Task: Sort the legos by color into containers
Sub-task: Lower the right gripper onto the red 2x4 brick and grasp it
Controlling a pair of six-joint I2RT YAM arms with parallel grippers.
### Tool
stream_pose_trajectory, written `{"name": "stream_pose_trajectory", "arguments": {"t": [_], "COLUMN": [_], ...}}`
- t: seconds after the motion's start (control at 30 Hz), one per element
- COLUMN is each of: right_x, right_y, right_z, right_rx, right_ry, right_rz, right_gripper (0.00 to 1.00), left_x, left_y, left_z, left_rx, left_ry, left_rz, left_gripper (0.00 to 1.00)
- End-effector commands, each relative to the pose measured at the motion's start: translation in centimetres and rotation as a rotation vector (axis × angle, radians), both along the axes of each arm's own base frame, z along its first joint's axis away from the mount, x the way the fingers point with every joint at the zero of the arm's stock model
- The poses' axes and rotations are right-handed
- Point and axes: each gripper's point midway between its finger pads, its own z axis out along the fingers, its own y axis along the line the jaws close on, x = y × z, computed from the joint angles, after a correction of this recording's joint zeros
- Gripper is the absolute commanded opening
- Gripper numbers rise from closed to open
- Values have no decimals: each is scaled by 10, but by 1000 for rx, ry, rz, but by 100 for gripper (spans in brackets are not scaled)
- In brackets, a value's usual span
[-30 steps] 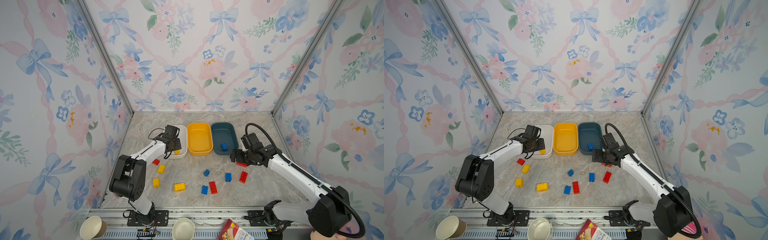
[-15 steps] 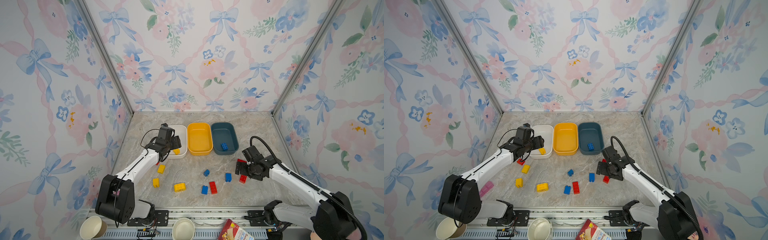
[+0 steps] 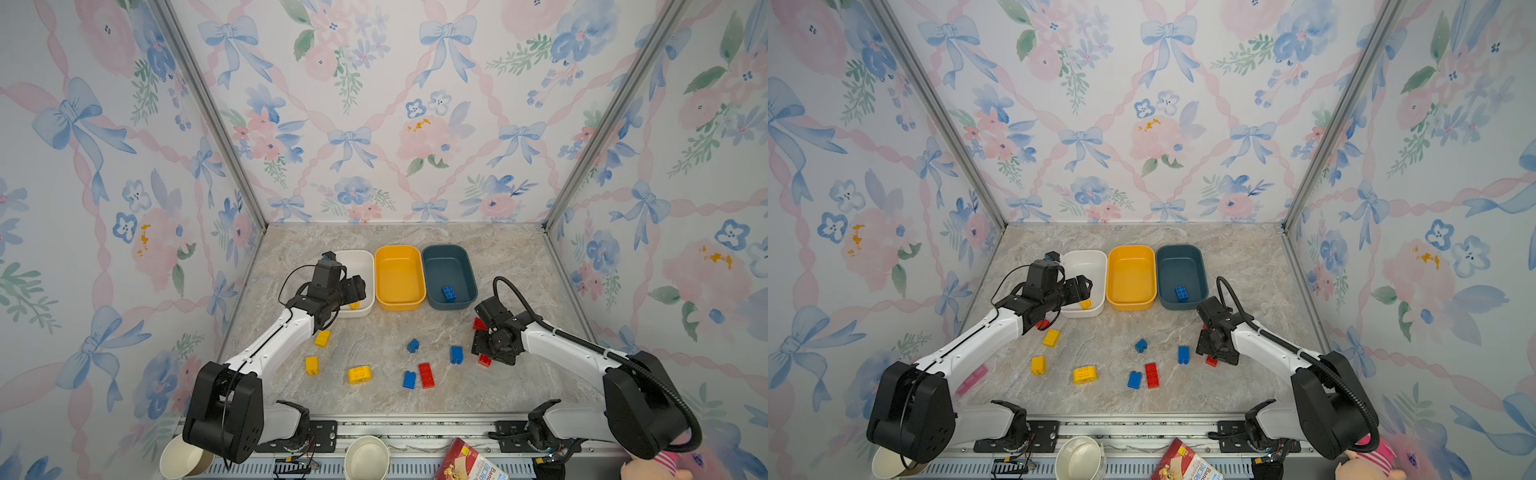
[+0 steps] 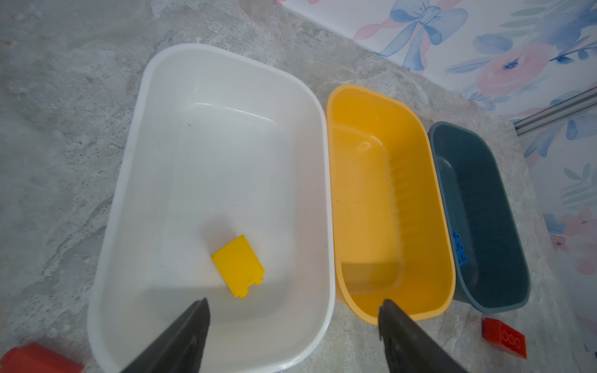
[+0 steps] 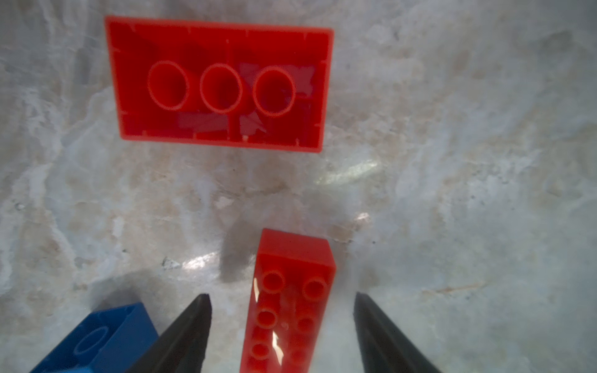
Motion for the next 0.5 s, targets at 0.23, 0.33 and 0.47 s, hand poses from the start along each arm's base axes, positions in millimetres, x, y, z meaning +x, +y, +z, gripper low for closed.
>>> {"name": "stream_pose_trajectory", "arguments": {"t": [0.23, 0.33, 0.47], "right_x": [2, 2, 2], "right_y": [4, 5, 6], "right_z": [-3, -1, 2], "right_rx": [-17, -15, -16], "right_ry": [-9, -11, -16], "right_rz": [5, 7, 13], "right_gripper": [45, 39, 35], "left_x": [-3, -3, -4], "left_y": [0, 0, 2], "left_z": [6, 7, 8], "left_rx": [-26, -26, -25], "left_ry": [-31, -34, -39], "left_rz": [-6, -5, -1], "left_gripper": [88, 88, 89]}}
